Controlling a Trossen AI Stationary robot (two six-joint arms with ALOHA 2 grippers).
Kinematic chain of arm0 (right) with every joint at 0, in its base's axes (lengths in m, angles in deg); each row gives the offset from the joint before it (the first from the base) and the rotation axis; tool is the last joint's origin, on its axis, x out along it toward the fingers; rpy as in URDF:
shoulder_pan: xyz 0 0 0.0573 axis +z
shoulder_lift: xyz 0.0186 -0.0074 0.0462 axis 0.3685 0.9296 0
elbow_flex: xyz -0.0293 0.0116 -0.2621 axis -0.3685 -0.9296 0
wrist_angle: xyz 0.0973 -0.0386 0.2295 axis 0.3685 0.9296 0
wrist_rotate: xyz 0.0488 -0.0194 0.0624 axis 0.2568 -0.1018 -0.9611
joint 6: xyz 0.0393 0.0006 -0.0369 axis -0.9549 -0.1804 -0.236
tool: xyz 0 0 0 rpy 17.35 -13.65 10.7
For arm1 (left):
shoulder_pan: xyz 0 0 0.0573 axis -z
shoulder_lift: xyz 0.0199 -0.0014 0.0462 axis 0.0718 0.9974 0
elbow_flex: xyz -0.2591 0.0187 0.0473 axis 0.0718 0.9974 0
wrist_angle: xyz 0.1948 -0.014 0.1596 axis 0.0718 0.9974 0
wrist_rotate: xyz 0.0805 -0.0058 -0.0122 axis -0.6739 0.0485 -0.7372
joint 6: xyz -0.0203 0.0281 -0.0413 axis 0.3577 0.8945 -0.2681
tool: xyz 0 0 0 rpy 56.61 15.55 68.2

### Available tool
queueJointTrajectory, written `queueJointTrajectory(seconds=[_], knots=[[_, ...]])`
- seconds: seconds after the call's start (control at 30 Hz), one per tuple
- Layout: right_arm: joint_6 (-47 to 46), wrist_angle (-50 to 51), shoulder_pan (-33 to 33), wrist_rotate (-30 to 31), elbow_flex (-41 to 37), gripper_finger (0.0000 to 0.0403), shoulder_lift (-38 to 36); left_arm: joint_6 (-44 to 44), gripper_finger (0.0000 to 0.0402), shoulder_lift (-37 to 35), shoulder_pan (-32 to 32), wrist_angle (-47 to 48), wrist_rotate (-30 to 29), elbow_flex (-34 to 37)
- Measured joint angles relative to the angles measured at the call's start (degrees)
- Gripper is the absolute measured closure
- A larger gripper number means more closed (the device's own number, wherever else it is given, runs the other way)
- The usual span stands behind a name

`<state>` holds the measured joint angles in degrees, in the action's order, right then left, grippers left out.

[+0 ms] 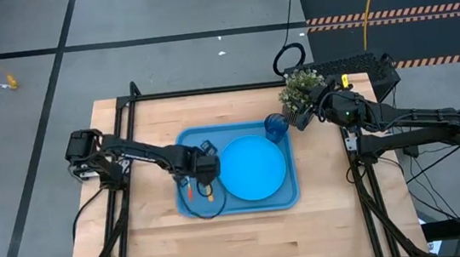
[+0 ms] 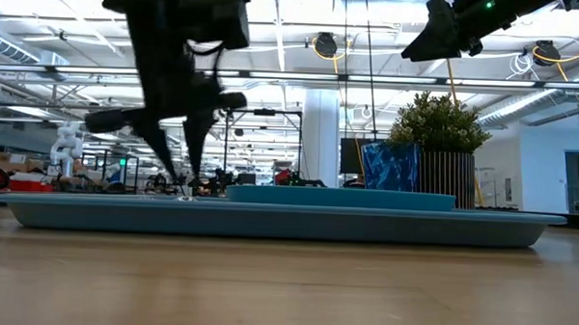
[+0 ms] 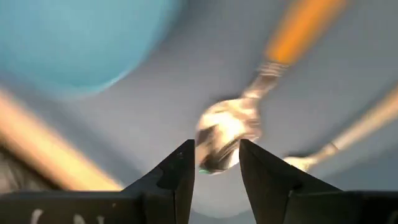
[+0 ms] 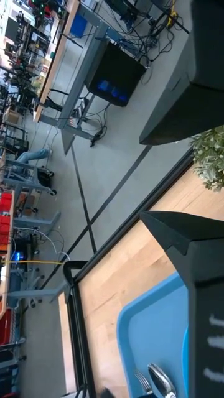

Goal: Pick and place plate/cup/fork/spoon on tray
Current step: Adjust the blue plate

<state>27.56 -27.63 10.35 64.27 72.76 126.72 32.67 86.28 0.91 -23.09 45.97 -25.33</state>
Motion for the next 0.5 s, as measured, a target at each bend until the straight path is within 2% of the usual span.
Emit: queueJointTrajectory(seconds=[0.23,0.4,0.5], knots=[[1.6,-1.0,0.0,0.0,0.0,0.0227,0.0,-31.5,0.0273,0.0,0.0,3.3,-1.2,-9.0],[5.3,-6.2,0.0,0.0,0.0,0.0227,0.0,-59.5,0.0273,0.0,-1.8,2.2,5.2,-15.3],[5.8,-7.5,0.0,0.0,0.0,0.0227,0.0,-69.3,0.0273,0.0,-2.6,0.8,8.1,-17.5]])
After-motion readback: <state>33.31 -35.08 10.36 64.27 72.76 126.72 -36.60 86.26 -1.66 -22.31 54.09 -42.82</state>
